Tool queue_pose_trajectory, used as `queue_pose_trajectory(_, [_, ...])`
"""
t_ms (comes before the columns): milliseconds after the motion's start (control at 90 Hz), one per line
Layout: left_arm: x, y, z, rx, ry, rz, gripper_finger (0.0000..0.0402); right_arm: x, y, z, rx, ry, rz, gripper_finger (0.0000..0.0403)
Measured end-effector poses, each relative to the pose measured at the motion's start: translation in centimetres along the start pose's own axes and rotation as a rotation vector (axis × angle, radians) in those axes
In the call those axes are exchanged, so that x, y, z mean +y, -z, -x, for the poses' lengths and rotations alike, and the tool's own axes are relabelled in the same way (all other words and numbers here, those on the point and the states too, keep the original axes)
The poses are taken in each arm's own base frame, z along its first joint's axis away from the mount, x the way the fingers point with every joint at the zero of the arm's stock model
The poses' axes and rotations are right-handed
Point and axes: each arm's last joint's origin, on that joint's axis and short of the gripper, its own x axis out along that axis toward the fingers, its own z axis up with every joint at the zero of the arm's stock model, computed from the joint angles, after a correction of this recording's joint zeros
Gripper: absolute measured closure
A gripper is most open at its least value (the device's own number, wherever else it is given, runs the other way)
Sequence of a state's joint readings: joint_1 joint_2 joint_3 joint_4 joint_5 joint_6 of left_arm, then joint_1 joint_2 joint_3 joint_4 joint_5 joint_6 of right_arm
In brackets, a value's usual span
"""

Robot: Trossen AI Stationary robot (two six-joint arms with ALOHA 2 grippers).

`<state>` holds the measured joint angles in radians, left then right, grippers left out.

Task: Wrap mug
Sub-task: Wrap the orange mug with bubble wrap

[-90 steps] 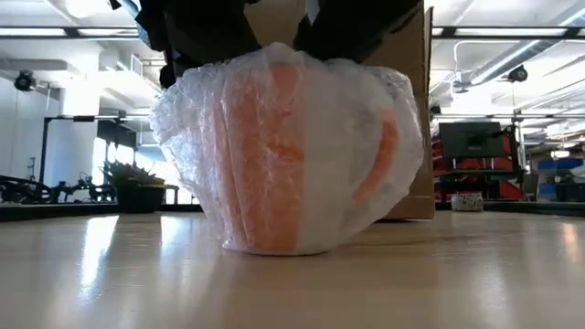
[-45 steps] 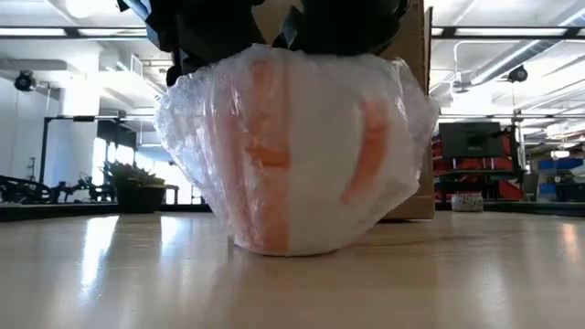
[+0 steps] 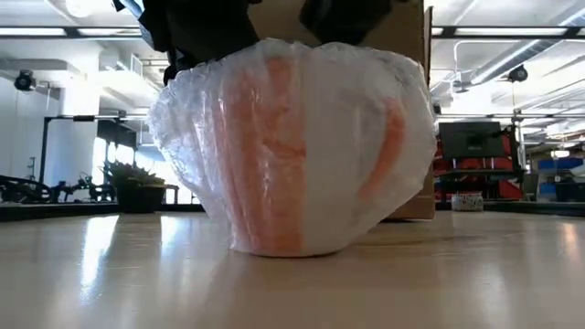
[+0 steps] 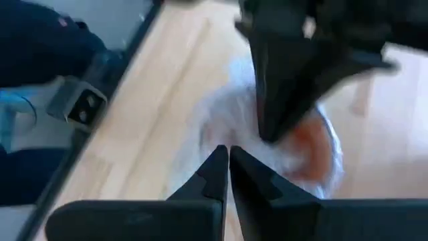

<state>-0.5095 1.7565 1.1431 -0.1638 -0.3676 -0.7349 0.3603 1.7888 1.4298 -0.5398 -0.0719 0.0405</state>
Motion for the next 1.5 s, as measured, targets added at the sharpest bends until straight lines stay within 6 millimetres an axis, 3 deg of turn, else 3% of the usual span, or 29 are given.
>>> queue_pose_trajectory(100, [0.0,0.0,0.0,-0.002,0.001,0.004,0.0402,-0.2,0.7,-0.1,0.067,0.07,-0.025,0.0401])
queue_pose_trajectory(433, [0.0,-0.1,0.1,-0.008,0.004,0.007,0.0402,-0.7,1.3,-4.9,0.1,0.108,0.007,0.0401])
queue_pose_trajectory(567, [-0.4,-0.9,1.3,-0.013,0.04,-0.003,0.0402,-0.7,1.5,-5.2,0.11,0.105,0.012,0.0401])
queue_pose_trajectory(678, [-0.9,-2.0,2.5,-0.059,0.074,-0.006,0.0402,-0.6,1.3,-4.8,0.09,0.102,0.014,0.0401])
queue_pose_trajectory(800, [-0.7,-2.0,2.4,-0.079,0.054,-0.027,0.0402,-0.6,1.2,-4.4,0.084,0.1,0.015,0.0401])
queue_pose_trajectory(1167, [0.1,-0.4,-1.8,-0.048,0.01,-0.059,0.0402,-0.5,1.3,-3.9,0.095,0.097,0.018,0.0401])
queue_pose_trajectory(1300, [0.3,0.1,-2.6,-0.024,-0.001,-0.051,0.0401,-0.4,0.9,-2.6,0.126,0.1,0.007,0.0401])
queue_pose_trajectory(1500, [0.4,-0.1,-2.1,-0.015,0.002,-0.045,0.0401,0.4,0.4,0.2,0.152,0.098,0.013,0.0401])
